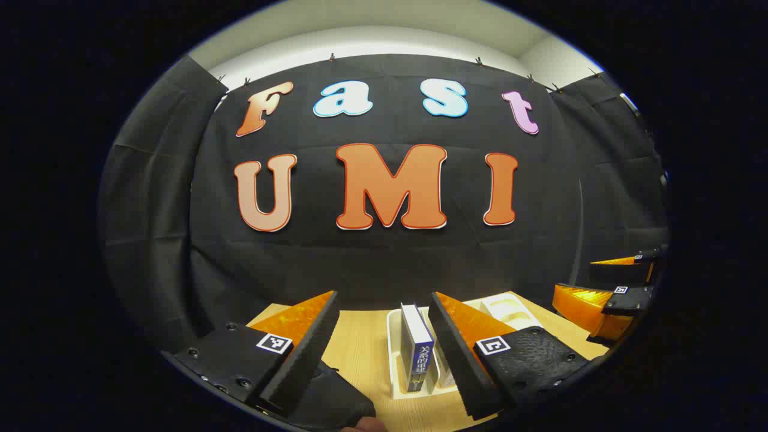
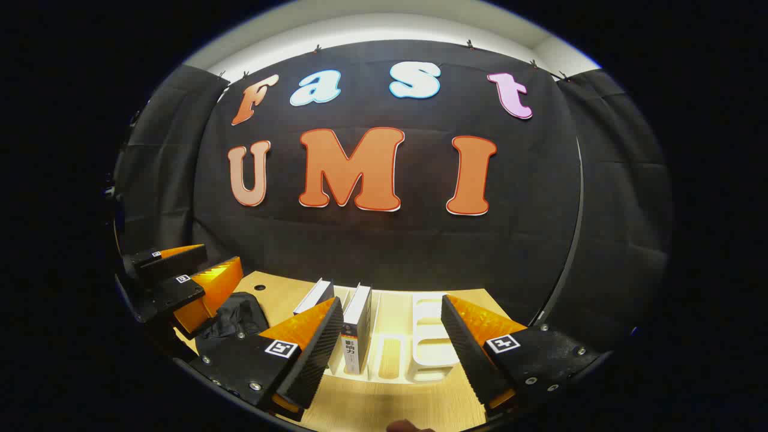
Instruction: Open the schoolbag, grab two books from the bookshelf and put them into the schoolbag.
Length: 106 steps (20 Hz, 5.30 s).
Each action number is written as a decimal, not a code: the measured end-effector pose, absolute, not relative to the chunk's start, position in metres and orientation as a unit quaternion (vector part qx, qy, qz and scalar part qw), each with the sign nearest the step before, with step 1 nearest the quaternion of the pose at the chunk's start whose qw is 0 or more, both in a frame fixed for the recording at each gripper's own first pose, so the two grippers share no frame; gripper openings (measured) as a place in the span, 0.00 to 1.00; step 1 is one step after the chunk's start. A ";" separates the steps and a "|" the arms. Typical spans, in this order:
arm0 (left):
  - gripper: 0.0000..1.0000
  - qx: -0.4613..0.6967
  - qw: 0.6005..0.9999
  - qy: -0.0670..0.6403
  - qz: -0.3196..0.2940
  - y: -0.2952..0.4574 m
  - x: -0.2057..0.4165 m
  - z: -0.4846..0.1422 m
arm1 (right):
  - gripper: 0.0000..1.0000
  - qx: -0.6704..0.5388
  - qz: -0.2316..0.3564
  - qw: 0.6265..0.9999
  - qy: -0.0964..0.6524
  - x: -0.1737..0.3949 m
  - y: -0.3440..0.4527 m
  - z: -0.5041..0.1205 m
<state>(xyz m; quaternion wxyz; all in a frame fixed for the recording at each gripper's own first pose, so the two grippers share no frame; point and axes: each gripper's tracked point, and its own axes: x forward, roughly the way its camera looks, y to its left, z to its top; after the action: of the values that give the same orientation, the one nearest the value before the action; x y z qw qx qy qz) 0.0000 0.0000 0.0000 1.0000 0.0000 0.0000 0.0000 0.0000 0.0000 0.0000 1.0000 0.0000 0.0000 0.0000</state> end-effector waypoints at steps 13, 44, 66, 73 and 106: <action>0.96 0.028 0.999 0.013 -0.013 -0.031 0.002 -0.002 | 0.98 0.006 -0.018 1.000 -0.015 -0.014 -0.017 -0.002; 0.96 0.167 0.982 0.089 0.029 -0.007 -0.015 -0.094 | 0.98 -0.011 -0.011 1.000 -0.022 0.007 -0.041 -0.003; 0.96 0.415 0.859 0.295 0.056 0.047 -0.064 -0.306 | 0.98 -0.039 0.029 0.999 -0.006 0.026 -0.050 -0.028; 0.96 0.445 0.832 0.321 0.077 0.070 -0.065 -0.328 | 0.98 -0.034 0.033 0.999 -0.004 0.025 -0.054 -0.030; 0.06 0.303 0.861 0.377 -0.155 0.137 -0.018 -0.241 | 0.98 -0.042 0.076 0.989 0.117 0.078 0.085 -0.025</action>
<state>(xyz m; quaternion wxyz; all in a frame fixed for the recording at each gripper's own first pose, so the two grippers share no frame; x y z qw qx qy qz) -0.0179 0.1373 -0.2407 0.8612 0.3029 0.3775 -0.1551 0.0777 0.0852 -0.0245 0.9894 -0.0422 0.1166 0.0762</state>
